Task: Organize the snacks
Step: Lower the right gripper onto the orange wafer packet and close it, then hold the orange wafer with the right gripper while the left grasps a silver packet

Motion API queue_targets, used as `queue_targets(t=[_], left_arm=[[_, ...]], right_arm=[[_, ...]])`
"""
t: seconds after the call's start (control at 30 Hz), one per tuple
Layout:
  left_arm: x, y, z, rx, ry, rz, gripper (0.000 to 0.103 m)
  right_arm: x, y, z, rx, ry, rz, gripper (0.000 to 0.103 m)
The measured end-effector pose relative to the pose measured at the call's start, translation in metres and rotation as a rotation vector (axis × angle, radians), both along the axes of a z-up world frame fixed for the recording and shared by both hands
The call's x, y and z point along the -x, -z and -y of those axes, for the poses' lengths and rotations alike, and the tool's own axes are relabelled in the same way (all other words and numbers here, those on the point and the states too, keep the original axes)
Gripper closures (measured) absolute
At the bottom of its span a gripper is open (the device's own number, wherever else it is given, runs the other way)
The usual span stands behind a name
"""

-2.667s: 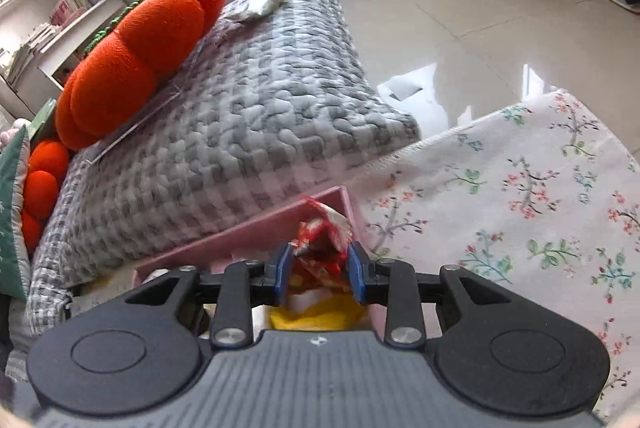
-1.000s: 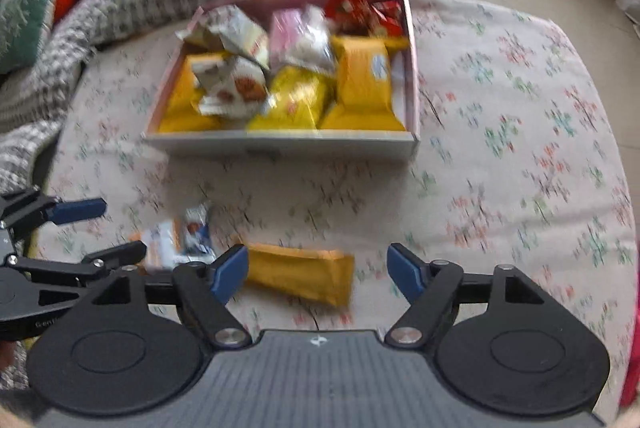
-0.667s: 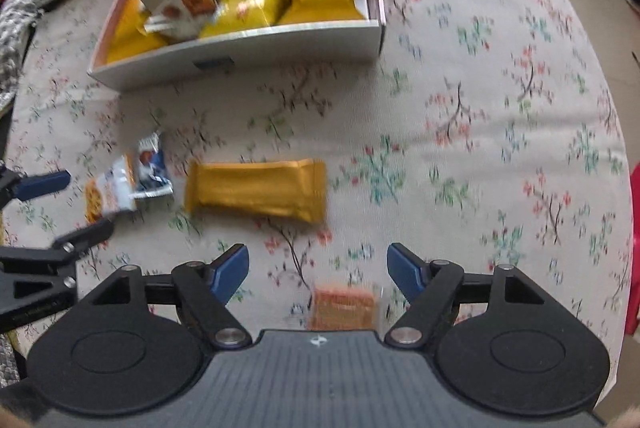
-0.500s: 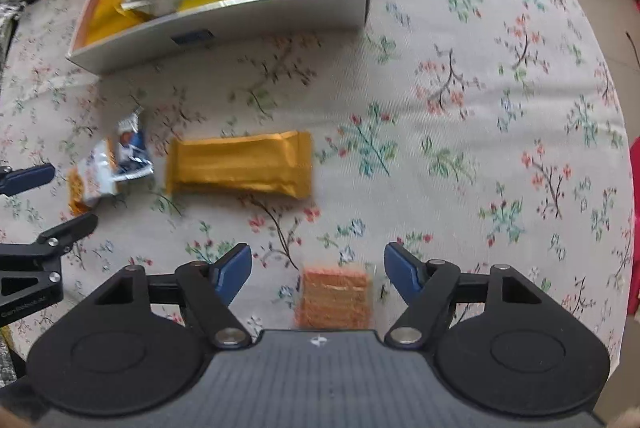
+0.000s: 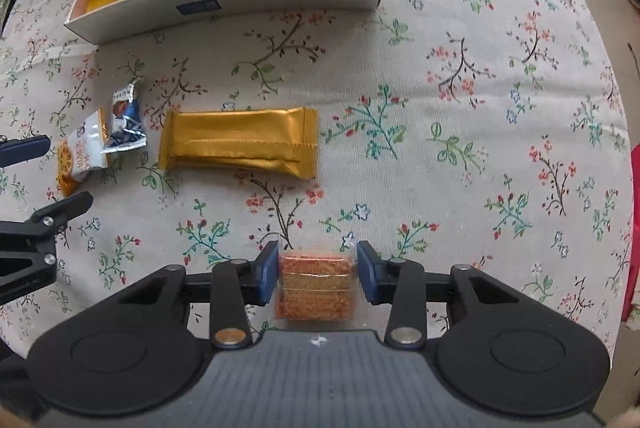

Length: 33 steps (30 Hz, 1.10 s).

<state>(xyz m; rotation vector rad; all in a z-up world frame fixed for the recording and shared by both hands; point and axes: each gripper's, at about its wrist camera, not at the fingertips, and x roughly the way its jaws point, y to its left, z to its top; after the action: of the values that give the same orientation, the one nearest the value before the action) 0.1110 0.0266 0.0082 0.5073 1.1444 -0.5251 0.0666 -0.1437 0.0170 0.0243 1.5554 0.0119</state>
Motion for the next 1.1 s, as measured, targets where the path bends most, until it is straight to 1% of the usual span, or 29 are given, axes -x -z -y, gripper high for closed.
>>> queue_targets(t=[0.13,0.27,0.37,0.4,0.5,0.53,0.63,0.7,0.73,0.8,0.87,1.0,1.1], left_arm=[[0.001,0.004,0.001,-0.015,0.014,0.013,0.039],[-0.002,0.01,0.003,-0.05,0.014,0.065,0.04],[-0.005,0.017,0.003,-0.069,0.018,0.074,0.04],[-0.006,0.016,0.002,-0.057,0.017,0.073,0.044],[-0.01,0.014,-0.001,-0.01,-0.004,0.026,0.067],[-0.011,0.013,-0.001,-0.006,-0.013,0.024,0.071],[-0.012,0.012,-0.003,0.004,-0.027,0.018,0.074],[-0.012,0.01,-0.005,0.017,-0.044,0.009,0.077],[-0.013,0.009,-0.006,0.027,-0.053,0.004,0.083],[-0.015,0.006,-0.009,0.051,-0.077,-0.011,0.091],[-0.017,0.004,-0.01,0.062,-0.087,-0.015,0.092],[-0.017,0.008,-0.009,0.041,-0.101,-0.019,0.093],[-0.018,0.002,-0.011,0.063,-0.107,-0.01,0.093]], right_arm=[[-0.002,-0.013,-0.013,-0.006,-0.022,0.049,0.066],[-0.006,-0.022,-0.013,-0.014,-0.04,0.082,0.066],[-0.008,-0.024,-0.014,-0.025,-0.055,0.092,0.066],[-0.008,-0.024,-0.015,-0.025,-0.059,0.093,0.066],[-0.008,-0.023,-0.016,-0.032,-0.063,0.094,0.066],[-0.008,-0.024,-0.016,-0.035,-0.061,0.099,0.066],[-0.014,-0.031,-0.015,-0.048,-0.056,0.115,0.066],[-0.01,-0.034,-0.01,-0.059,-0.053,0.123,0.066],[-0.01,-0.035,-0.01,-0.061,-0.052,0.126,0.066],[-0.009,-0.035,-0.009,-0.065,-0.053,0.13,0.066],[-0.011,-0.036,-0.008,-0.07,-0.05,0.134,0.066],[-0.016,-0.032,-0.005,-0.072,-0.05,0.142,0.066],[-0.016,-0.033,-0.004,-0.074,-0.046,0.145,0.066]])
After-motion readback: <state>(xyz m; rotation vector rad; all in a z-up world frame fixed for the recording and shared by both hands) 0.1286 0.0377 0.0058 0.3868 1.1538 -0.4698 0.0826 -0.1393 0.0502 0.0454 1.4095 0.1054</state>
